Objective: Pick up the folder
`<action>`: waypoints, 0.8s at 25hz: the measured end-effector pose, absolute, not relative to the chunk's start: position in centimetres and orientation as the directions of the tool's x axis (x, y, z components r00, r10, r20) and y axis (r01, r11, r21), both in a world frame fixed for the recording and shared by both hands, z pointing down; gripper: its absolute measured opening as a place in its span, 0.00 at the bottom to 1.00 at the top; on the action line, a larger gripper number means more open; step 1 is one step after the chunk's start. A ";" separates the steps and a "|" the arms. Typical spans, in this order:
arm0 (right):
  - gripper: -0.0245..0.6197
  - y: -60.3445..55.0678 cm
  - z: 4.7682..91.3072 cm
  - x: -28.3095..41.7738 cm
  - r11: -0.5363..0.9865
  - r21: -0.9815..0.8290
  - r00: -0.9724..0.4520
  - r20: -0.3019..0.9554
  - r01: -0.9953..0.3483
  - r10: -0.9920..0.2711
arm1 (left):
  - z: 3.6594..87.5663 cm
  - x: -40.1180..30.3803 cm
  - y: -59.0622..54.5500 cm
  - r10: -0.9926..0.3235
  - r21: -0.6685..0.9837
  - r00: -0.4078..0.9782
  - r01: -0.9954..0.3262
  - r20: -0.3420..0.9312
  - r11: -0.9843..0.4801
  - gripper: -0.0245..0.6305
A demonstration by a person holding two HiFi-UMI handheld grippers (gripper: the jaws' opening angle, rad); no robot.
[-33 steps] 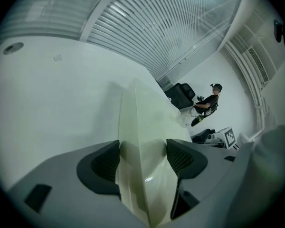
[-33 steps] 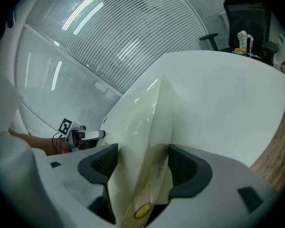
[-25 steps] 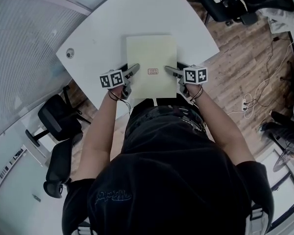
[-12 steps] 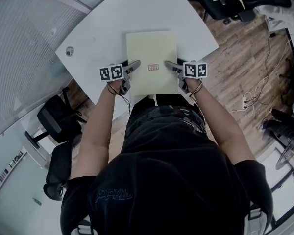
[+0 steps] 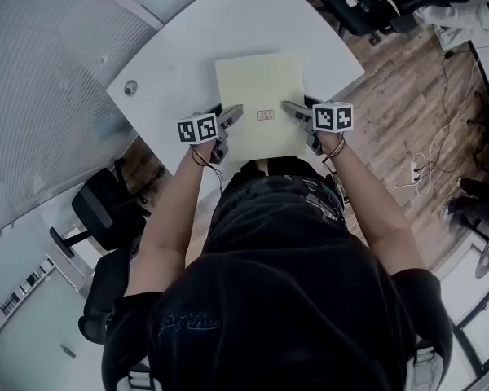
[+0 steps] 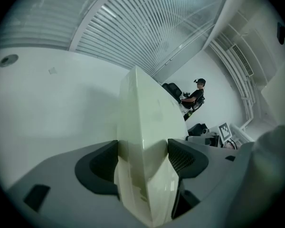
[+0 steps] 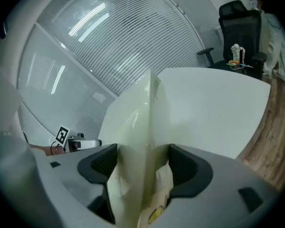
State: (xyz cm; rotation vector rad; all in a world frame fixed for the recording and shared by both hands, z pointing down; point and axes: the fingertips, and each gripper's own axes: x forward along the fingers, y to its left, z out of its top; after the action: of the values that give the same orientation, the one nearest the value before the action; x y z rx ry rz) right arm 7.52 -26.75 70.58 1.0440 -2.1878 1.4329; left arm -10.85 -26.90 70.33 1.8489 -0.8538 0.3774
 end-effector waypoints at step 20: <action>0.55 -19.3 60.2 5.3 0.335 -0.568 -0.641 0.510 -0.752 -0.574 | 60.2 -13.2 -19.9 -0.491 0.623 0.722 -0.682 0.488 -0.383 0.54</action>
State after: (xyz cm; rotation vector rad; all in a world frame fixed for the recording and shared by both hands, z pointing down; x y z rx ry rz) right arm 5.26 -19.32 60.16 1.2036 -2.3805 1.1931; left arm -13.21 -19.95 60.21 2.0592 -0.8893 0.2790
